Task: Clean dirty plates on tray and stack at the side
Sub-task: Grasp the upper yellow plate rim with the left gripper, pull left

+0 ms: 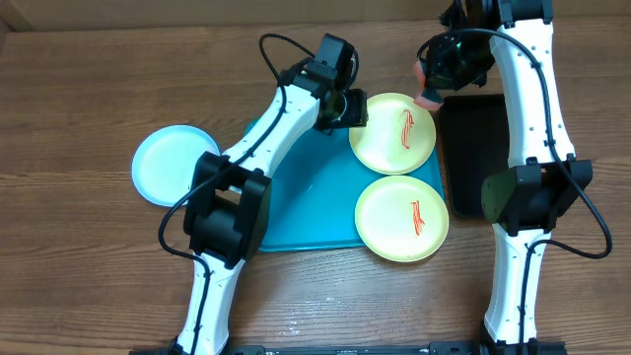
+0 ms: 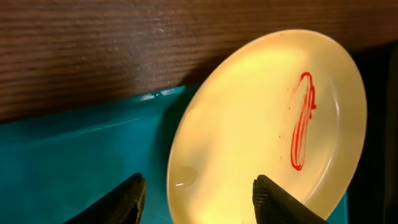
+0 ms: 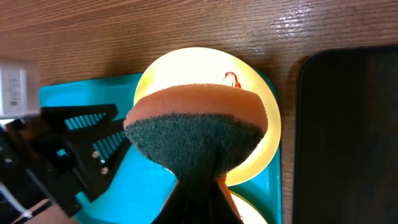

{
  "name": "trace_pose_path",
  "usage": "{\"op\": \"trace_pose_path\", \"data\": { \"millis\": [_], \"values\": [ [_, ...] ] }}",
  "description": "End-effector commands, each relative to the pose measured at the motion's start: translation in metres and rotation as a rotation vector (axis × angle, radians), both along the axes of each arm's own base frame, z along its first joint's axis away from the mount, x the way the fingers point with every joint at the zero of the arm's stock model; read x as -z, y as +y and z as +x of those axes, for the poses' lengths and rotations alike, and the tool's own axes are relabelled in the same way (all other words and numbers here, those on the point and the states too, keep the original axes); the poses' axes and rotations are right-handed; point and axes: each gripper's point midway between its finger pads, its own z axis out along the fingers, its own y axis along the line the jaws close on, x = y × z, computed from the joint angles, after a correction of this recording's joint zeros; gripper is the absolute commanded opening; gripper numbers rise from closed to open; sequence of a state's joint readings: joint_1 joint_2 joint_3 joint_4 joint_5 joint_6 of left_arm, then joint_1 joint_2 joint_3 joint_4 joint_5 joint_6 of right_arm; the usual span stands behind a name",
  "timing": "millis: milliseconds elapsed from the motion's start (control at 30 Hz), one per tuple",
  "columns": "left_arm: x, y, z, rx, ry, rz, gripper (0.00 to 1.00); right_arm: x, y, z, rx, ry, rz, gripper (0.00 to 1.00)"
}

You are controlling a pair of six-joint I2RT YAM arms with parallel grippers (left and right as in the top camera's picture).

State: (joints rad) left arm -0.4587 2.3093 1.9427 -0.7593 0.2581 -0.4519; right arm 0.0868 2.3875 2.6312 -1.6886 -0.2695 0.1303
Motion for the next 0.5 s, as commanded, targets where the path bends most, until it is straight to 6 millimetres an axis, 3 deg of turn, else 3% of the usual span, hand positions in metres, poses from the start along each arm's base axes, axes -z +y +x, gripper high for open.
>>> {"op": "trace_pose_path", "data": {
  "millis": [0,67,200,333,433,467],
  "values": [
    [0.015,-0.008,-0.004,0.001,0.032,0.015,0.5,-0.022,0.001,0.001,-0.006,-0.063,0.004,0.04],
    [0.017,-0.006,-0.005,-0.005,0.031,0.038,0.44,-0.022,0.001,0.001,-0.006,-0.063,0.004,0.04],
    [0.024,-0.004,-0.008,-0.006,0.038,0.065,0.43,-0.022,0.0,0.002,-0.005,-0.064,-0.001,0.04],
    [0.049,-0.006,-0.016,0.0,0.086,0.088,0.41,-0.022,0.0,0.002,-0.004,-0.064,-0.003,0.04],
    [0.063,-0.004,-0.02,0.001,0.116,0.102,0.32,-0.022,0.0,0.001,-0.004,-0.063,-0.003,0.04],
    [0.063,-0.004,-0.02,-0.009,0.119,0.099,0.25,-0.022,0.0,0.001,-0.004,-0.063,-0.003,0.04]
  ]
}}
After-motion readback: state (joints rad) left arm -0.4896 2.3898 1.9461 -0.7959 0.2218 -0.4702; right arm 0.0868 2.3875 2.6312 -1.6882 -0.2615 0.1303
